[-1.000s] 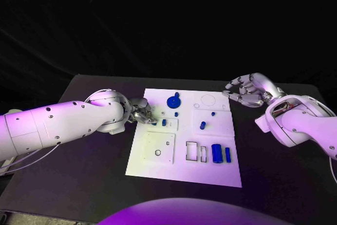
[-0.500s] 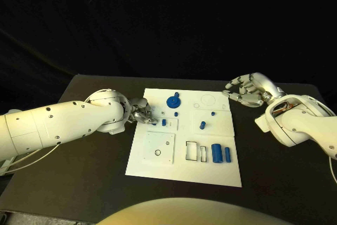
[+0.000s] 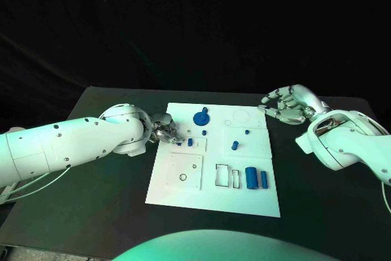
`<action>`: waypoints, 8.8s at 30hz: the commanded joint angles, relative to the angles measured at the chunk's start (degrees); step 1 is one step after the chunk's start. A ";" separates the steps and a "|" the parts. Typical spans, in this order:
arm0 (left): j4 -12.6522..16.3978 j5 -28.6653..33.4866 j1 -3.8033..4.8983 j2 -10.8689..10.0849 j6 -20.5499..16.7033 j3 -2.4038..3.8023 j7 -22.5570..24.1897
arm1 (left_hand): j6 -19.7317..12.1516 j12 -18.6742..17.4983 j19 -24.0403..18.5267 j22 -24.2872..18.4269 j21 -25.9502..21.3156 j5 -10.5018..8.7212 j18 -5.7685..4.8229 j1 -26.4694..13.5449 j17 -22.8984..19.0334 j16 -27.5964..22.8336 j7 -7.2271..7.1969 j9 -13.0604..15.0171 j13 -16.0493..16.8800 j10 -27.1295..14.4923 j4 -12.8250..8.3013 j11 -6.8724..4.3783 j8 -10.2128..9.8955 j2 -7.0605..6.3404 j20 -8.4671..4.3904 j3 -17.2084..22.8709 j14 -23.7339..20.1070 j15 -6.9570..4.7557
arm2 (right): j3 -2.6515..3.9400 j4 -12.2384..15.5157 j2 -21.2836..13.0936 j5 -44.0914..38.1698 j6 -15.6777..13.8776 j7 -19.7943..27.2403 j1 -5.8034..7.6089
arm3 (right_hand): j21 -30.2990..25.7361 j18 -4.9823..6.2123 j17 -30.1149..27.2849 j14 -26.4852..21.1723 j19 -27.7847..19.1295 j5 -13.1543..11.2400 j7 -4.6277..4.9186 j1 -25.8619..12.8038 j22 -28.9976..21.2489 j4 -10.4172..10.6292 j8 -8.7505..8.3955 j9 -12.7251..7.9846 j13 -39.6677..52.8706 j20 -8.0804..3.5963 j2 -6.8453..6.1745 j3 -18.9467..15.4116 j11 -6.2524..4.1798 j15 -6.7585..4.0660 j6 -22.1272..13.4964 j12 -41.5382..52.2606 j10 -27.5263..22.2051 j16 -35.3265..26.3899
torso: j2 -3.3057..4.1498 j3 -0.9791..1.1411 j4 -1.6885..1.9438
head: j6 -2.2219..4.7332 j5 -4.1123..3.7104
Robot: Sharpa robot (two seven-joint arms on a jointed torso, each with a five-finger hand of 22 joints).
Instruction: Assemble the parts on the task board
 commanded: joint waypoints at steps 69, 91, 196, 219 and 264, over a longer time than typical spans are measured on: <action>0.66 1.46 0.00 -0.20 0.67 0.02 -0.21 | 1.07 0.36 0.53 0.44 0.05 0.06 -0.97 -5.07 8.83 0.19 -0.31 0.02 0.73 0.77 -0.17 -0.24 -0.67 4.53 -0.30 1.16 4.33 -0.36 | 0.00 -0.15 0.04 -0.27 0.51 0.05 -0.11 | -0.16 0.87 5.94 3.79 0.16 0.21 -0.03 -1.09 8.34 -0.13 0.41 -0.15 0.15 0.09 0.12 0.59 -0.24 0.12 0.36 0.11 0.19 -0.18 | -0.03 -0.02 0.03 | -0.67 -0.20; 0.94 1.46 0.00 -0.36 0.54 0.03 -0.26 | 1.11 0.40 0.59 0.56 0.10 0.06 -0.99 -4.75 8.83 0.19 -0.38 0.13 0.86 0.88 -0.21 -0.31 -0.63 4.52 -0.36 2.48 4.33 -0.42 | 0.00 -0.20 0.06 -0.27 0.57 0.00 -0.16 | -0.10 0.85 6.01 3.81 0.21 0.22 -0.05 -1.18 8.40 -0.19 0.45 -0.21 0.17 0.07 0.18 0.74 -0.27 0.10 0.37 0.15 0.22 -0.16 | -0.01 -0.01 0.01 | -0.76 -0.20; -12.10 -26.48 0.63 15.78 -3.72 0.11 21.11 | -0.86 -37.99 -19.63 -25.38 -14.93 -0.07 3.99 23.30 -26.28 -6.87 7.41 -29.81 -50.46 -21.22 -12.13 7.73 -21.75 -4.39 6.08 5.62 -12.05 6.69 | 0.00 -0.96 1.24 -0.19 0.68 0.22 -0.45 | -0.25 0.88 5.87 3.78 0.18 0.24 -0.06 -1.24 8.37 -0.23 0.57 -0.41 -0.08 0.03 0.55 1.48 -0.29 0.06 0.33 -0.01 0.07 -0.24 | -0.02 -0.01 0.00 | 0.17 -1.40; -12.69 -26.02 0.59 15.81 -6.16 0.05 21.38 | 3.57 -39.06 -15.48 -18.36 -9.13 -0.08 2.97 24.07 -20.12 -4.21 6.32 -28.89 -50.03 -16.49 -14.93 6.28 -22.02 -0.86 5.03 7.83 -7.10 5.27 | 0.00 -0.97 1.22 -0.19 0.67 0.22 -0.45 | -0.27 0.88 5.89 3.79 0.17 0.24 -0.09 -1.27 8.36 -0.23 0.64 -0.42 -0.04 0.02 0.58 1.57 -0.31 0.05 0.44 0.04 0.13 -0.24 | -0.05 0.00 0.03 | 0.41 -1.61; -6.72 -19.25 -0.03 5.76 -8.09 2.20 21.21 | 4.08 -40.87 -14.79 -17.35 -8.30 -0.09 2.77 23.01 -20.10 -4.22 6.50 -28.77 -50.21 -15.53 -15.31 6.47 -23.20 -1.90 5.14 7.60 -6.48 5.43 | 0.00 -1.22 1.05 -0.19 0.56 0.35 -0.68 | -0.27 0.88 5.89 3.79 0.17 0.24 -0.09 -1.27 8.36 -0.23 0.64 -0.42 -0.04 0.02 0.58 1.57 -0.31 0.05 0.44 0.04 0.13 -0.24 | -0.13 -0.02 0.17 | 0.67 -1.39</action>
